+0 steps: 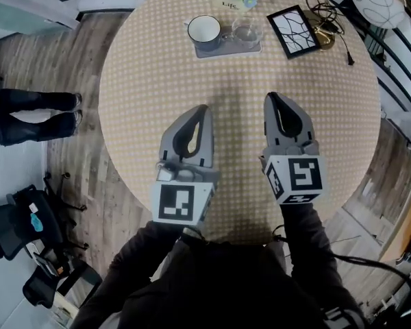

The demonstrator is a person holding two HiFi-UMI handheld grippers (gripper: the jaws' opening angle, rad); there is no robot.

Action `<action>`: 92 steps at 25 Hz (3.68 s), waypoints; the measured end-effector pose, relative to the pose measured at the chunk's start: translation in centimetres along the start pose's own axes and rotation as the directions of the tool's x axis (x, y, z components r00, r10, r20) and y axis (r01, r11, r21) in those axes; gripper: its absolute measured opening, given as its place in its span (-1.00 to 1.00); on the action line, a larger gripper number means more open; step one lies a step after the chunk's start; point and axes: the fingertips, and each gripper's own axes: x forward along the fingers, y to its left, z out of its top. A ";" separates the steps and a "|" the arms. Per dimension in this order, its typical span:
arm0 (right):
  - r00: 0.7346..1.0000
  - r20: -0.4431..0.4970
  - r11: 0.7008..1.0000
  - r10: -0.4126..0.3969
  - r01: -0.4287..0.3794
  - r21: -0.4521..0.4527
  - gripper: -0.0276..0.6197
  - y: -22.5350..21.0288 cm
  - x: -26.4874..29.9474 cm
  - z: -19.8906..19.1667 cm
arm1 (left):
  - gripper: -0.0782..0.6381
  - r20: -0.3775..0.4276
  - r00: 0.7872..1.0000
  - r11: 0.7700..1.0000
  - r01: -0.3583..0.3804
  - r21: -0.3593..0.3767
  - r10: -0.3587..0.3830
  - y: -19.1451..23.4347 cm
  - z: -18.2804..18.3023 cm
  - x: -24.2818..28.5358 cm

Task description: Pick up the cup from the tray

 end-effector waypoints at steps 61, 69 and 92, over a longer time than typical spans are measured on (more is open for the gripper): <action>0.993 -0.119 0.982 0.027 -0.048 -0.182 0.18 -4.9 20.4 -3.9 | -0.77 -0.195 0.970 0.968 0.102 -0.229 -0.148 9.8 -7.9 12.3; 0.994 -0.112 0.981 0.006 -0.028 -0.192 0.18 -5.4 21.1 -4.6 | -0.77 -0.205 0.967 0.968 0.100 -0.230 -0.149 9.8 -8.5 12.3; 0.999 -0.002 0.983 -0.045 0.044 -0.177 0.17 -5.7 17.7 0.5 | -0.77 -0.154 0.972 0.970 0.143 -0.199 -0.175 7.7 -4.4 9.2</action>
